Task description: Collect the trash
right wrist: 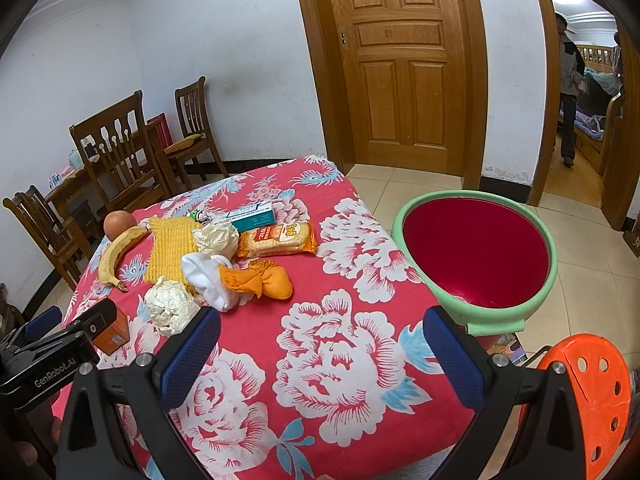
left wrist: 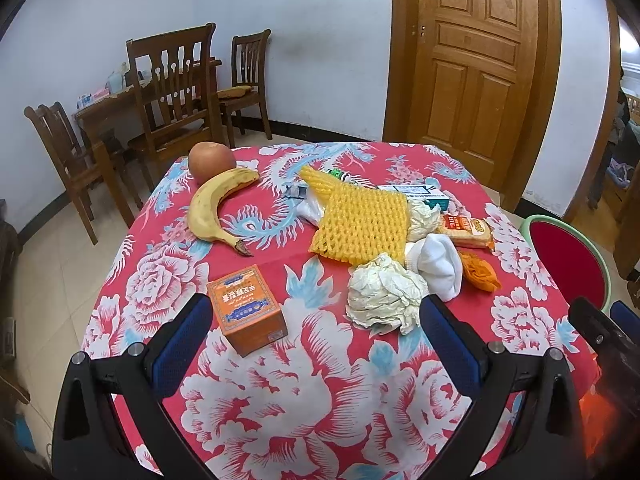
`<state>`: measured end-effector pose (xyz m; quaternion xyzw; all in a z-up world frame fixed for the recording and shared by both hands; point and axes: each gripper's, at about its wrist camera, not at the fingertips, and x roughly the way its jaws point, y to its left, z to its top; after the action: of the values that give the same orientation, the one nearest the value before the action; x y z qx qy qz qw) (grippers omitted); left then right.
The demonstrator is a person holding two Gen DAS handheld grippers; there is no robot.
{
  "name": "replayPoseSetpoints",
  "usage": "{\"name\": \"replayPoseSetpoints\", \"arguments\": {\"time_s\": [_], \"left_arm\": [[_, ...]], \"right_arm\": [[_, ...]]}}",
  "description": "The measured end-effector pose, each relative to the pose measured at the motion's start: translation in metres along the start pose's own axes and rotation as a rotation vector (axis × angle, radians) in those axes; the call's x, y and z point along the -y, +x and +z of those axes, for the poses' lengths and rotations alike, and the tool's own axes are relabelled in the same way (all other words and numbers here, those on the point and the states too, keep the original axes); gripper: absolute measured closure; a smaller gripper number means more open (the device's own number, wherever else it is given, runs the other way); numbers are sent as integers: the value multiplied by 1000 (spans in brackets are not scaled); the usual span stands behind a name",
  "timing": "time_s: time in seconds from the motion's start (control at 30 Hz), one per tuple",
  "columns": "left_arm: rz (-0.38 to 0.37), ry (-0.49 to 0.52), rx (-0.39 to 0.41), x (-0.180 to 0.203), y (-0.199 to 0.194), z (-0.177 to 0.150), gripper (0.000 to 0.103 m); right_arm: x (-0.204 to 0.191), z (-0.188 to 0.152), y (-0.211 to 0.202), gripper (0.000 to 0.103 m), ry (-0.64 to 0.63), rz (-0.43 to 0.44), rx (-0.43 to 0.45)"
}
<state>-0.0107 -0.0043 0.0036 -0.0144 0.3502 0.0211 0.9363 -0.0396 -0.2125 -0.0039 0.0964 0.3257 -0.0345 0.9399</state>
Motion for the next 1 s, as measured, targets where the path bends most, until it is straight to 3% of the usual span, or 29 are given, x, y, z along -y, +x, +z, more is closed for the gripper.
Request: {"name": "replayPoseSetpoints", "arguments": {"time_s": [1.0], "left_arm": [[-4, 0, -3, -5, 8, 1, 1]], "right_arm": [[3, -1, 1, 0, 4, -1, -1]]}}
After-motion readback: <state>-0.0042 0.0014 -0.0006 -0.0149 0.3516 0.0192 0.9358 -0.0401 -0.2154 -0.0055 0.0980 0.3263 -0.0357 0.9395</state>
